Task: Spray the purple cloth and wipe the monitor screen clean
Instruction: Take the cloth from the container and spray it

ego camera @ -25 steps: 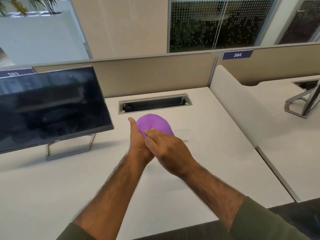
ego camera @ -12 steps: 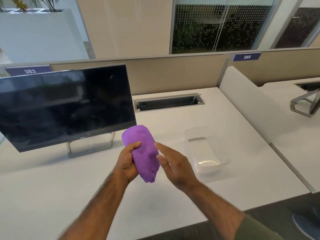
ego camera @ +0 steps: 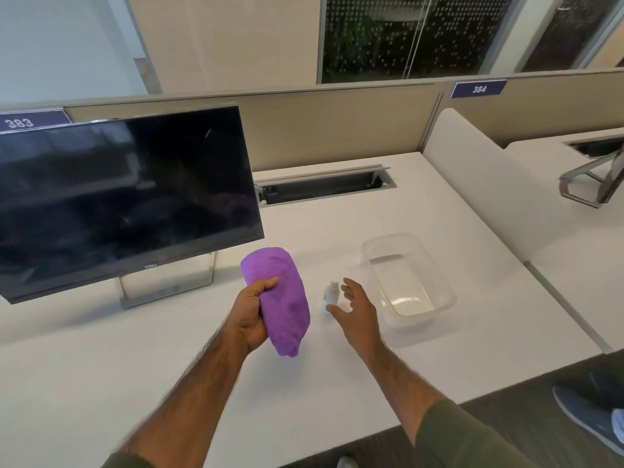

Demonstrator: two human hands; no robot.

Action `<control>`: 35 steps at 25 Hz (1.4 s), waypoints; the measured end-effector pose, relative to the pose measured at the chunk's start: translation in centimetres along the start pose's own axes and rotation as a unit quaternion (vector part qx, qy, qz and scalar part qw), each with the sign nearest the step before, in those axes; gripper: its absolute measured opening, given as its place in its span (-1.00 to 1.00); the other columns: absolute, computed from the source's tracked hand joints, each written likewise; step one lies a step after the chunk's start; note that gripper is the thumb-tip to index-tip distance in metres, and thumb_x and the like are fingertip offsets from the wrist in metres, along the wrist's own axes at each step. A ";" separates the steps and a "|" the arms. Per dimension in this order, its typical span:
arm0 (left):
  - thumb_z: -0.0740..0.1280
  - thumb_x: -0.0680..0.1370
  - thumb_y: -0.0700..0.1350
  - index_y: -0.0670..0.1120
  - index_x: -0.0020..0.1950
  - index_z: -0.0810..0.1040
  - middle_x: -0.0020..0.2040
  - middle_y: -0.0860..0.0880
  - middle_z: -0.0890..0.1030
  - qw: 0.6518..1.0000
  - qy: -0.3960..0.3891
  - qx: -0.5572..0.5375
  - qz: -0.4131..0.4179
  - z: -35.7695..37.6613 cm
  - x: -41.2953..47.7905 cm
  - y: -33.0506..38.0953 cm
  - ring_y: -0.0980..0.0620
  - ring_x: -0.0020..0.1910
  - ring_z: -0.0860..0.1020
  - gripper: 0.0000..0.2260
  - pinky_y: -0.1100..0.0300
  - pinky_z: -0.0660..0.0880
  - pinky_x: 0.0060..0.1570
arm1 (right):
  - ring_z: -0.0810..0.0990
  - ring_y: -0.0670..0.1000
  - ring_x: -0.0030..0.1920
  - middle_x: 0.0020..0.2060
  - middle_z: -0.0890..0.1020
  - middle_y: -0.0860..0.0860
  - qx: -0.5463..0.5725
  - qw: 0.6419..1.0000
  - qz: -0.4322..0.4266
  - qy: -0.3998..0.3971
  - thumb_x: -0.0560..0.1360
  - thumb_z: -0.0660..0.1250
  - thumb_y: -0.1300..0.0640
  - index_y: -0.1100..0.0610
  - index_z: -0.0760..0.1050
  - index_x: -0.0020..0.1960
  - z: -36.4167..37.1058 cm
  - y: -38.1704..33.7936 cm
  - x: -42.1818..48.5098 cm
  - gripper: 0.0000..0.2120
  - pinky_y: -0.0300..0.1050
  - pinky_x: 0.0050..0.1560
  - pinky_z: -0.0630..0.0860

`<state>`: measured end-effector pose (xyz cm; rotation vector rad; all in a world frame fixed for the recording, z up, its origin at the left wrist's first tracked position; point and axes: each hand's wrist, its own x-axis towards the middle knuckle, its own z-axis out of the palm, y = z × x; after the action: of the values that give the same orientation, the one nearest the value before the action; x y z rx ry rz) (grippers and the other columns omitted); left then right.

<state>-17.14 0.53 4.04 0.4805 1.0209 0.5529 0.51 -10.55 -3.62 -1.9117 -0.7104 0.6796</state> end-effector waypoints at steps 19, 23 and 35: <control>0.40 0.55 -0.17 -0.15 0.28 0.53 0.14 -0.20 0.63 1.000 -0.029 0.012 -0.005 4.7 1.3 0.2 -0.22 0.10 0.59 -0.69 -0.07 0.58 -0.02 | 0.48 0.01 -0.39 -0.37 0.50 0.01 0.183 0.978 -0.025 -0.097 0.47 0.23 0.09 0.11 0.55 0.13 -4.4 -7.1 0.4 -0.73 -0.12 -0.38 0.45; 0.41 0.54 -0.17 -0.15 0.31 0.51 0.16 -0.21 0.62 0.999 -0.031 0.018 0.001 5.7 1.1 0.0 -0.23 0.12 0.59 -0.66 -0.08 0.59 0.02 | 0.49 -0.04 -0.36 -0.29 0.56 -0.08 0.143 0.981 -0.082 -0.099 0.67 0.25 0.07 0.01 0.52 0.17 -3.9 -7.4 -0.8 -0.87 -0.15 -0.43 0.46; 0.40 0.56 -0.16 -0.10 0.21 0.55 0.17 -0.20 0.61 0.999 -0.042 0.031 0.014 6.5 0.3 -0.2 -0.21 0.12 0.59 -0.77 -0.08 0.58 0.07 | 0.55 0.00 -0.40 -0.20 0.59 -0.08 0.034 0.985 -0.132 -0.109 0.67 0.20 0.12 -0.26 0.36 0.35 -4.2 -7.1 -1.3 -0.65 0.11 -0.45 0.60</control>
<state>-11.20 -0.18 6.58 0.5688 0.9544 0.5232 1.31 -11.25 4.68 -1.6564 -1.0447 0.7411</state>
